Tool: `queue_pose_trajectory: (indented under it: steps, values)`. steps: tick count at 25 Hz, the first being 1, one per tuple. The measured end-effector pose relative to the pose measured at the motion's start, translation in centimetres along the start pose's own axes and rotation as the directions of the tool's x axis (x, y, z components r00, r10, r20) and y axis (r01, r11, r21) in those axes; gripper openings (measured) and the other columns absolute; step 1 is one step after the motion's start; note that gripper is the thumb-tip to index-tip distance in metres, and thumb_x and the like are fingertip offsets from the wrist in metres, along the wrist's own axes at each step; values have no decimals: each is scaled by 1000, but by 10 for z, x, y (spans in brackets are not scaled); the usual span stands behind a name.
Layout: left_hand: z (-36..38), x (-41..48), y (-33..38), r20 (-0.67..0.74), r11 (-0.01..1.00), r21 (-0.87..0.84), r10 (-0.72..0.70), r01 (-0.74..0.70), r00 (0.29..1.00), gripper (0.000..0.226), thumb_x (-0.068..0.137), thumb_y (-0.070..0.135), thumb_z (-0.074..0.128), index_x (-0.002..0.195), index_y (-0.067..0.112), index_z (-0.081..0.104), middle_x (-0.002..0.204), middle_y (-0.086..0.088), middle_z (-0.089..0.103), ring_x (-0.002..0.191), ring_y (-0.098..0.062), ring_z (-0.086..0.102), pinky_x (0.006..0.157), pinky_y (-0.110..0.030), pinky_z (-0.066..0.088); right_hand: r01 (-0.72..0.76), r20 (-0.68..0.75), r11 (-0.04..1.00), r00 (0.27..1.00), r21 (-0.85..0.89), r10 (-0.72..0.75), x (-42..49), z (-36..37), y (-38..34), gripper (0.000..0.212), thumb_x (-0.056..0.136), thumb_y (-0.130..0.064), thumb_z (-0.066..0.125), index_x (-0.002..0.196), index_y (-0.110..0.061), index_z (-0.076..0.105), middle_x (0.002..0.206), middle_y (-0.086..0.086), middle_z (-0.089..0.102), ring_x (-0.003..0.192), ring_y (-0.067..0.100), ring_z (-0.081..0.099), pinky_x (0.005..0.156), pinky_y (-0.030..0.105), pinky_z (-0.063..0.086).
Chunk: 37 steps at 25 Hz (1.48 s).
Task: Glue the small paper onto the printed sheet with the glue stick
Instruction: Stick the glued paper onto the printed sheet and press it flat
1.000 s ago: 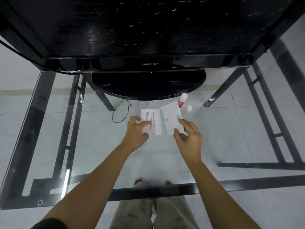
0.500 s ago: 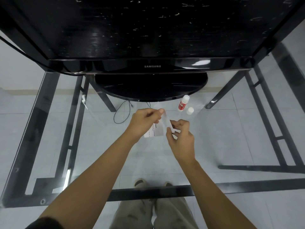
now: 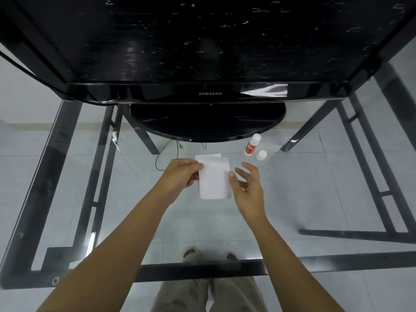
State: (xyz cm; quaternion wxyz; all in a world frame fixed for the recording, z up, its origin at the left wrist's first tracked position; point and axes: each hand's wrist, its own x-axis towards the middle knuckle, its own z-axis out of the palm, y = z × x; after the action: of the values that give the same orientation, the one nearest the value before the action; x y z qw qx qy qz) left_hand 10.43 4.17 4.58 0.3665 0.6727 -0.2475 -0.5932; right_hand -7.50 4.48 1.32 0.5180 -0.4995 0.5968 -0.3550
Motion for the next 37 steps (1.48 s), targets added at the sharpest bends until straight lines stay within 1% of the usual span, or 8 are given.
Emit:
queue_pose_trajectory:
  steps: [2, 4, 8, 12, 14, 20, 26, 37]
  values:
    - [1, 3, -14, 23, 999, -17, -35, 36, 999, 13, 85, 12, 60, 88, 3, 69, 82, -7, 70, 65, -12, 61, 59, -21, 41, -95, 80, 995, 992, -2, 95, 10, -1, 6, 31, 86, -26, 63, 114, -32, 51, 118, -4, 59, 91, 4, 60, 71, 16, 50]
    - [5, 9, -24, -30, 1000, 6, -8, 8, 1000, 11, 85, 12, 61, 88, 6, 69, 84, -6, 69, 67, -12, 62, 62, -21, 47, -87, 97, 996, 991, -23, 89, 19, 1, 9, 29, 85, -15, 64, 110, -28, 58, 115, -1, 63, 90, 8, 62, 75, 19, 51]
    - [14, 22, -34, -250, 962, 216, 222, -169, 942, 24, 81, 12, 67, 105, 9, 65, 84, -4, 70, 74, -16, 66, 71, -25, 56, 50, 91, 991, 995, -125, -38, 34, 8, 9, 30, 86, -10, 62, 114, -19, 62, 111, -9, 60, 82, 5, 62, 68, 3, 45]
    - [20, 31, -41, -287, 827, 472, 470, -304, 835, 28, 83, 12, 66, 111, 12, 63, 82, -2, 67, 69, -12, 60, 67, 1, 42, 173, 138, 960, 980, -220, -145, 47, 16, 12, 33, 88, -6, 58, 119, -15, 60, 112, -9, 54, 82, 4, 57, 71, -2, 41]
    - [20, 34, -45, -295, 793, 520, 515, -317, 805, 26, 83, 9, 65, 109, 9, 65, 90, -7, 69, 68, -12, 58, 65, 4, 39, 217, 164, 942, 970, -256, -179, 52, 19, 15, 33, 88, -4, 57, 120, -13, 59, 115, -8, 53, 84, 7, 56, 71, -2, 41]
    - [17, 38, -54, -230, 723, 611, 552, -323, 801, 24, 86, 5, 60, 109, 5, 66, 106, -16, 67, 72, -12, 55, 72, 0, 36, 217, 176, 916, 970, -339, -165, 53, 23, 27, 34, 88, -7, 59, 121, -12, 58, 127, 5, 57, 96, 12, 58, 74, 2, 43]
    - [13, 40, -54, -186, 695, 626, 573, -354, 798, 25, 86, 2, 60, 110, 4, 66, 106, -16, 67, 73, -13, 55, 68, 6, 35, 222, 141, 915, 973, -336, -185, 46, 21, 31, 33, 87, -4, 58, 119, -11, 59, 123, 6, 59, 88, 11, 59, 72, 0, 44]
    - [17, 42, -52, -194, 697, 646, 546, -313, 815, 26, 86, 4, 60, 112, 6, 65, 107, -13, 67, 71, -11, 56, 73, -4, 38, 247, 172, 874, 966, -417, -191, 59, 20, 34, 32, 87, -6, 60, 119, -11, 60, 125, 6, 59, 86, 8, 56, 71, -4, 39]
